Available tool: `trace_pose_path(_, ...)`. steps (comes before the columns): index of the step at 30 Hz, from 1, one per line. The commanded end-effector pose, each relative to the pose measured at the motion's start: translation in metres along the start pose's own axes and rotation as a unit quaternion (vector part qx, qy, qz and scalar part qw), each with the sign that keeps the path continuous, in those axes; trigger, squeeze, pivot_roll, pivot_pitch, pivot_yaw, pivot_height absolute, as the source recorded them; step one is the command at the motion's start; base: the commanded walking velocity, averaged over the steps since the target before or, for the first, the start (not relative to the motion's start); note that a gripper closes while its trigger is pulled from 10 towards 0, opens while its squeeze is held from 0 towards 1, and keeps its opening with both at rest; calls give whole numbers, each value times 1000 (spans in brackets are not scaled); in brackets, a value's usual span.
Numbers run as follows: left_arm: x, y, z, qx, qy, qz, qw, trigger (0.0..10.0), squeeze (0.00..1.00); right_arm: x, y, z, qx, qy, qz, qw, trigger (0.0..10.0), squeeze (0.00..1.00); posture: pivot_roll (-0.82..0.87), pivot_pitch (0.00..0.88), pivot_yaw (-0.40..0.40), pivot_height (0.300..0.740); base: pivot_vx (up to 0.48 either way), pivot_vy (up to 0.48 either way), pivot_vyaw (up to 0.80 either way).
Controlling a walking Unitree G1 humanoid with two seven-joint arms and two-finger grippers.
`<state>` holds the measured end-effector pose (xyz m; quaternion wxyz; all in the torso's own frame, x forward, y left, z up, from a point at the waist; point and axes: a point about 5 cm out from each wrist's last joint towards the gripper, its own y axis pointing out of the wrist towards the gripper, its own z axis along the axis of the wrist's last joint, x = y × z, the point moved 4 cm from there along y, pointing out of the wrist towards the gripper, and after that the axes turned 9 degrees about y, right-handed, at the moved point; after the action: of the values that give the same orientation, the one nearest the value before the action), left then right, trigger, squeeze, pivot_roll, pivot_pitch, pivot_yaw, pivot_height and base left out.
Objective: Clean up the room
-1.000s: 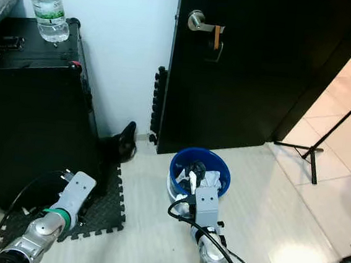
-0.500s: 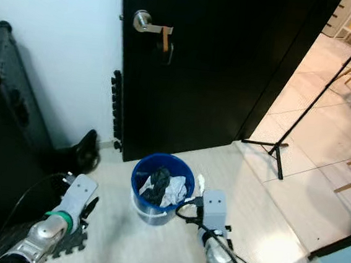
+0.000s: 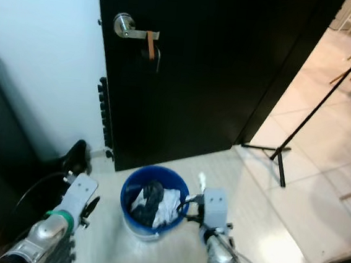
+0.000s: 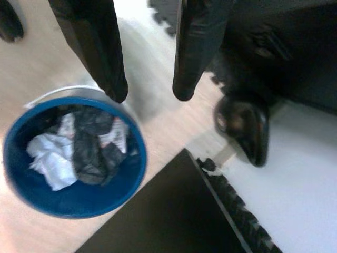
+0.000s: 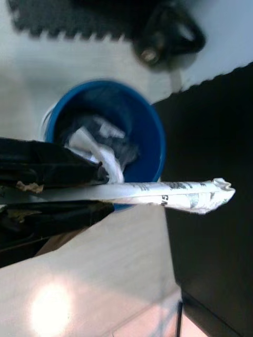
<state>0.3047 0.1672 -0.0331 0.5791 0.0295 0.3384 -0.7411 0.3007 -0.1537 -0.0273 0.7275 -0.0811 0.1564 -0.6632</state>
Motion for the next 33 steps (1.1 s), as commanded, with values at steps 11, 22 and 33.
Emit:
trace_pose_path(11, 4, 1, 2, -2, -4, -5, 1000, 10000, 0, 14, -4, -4, -8, 2, -22, 1000, 10000, 0, 33, 0, 21, 713, 417, 0, 0)
trace_pose_path(22, 7, 1, 4, 4, -8, -11, 1000, 10000, 0, 16, -4, -4, -10, 4, -27, 1000, 10000, 0, 34, 0, 22, 713, 0, 0, 0)
trace_pose_path(33, 13, 0, 5, 11, 16, -33, 999, 10000, 0, 17, -3, -3, -12, -10, -31, 999, 10000, 0, 37, 0, 21, 713, 0, 0, 0)
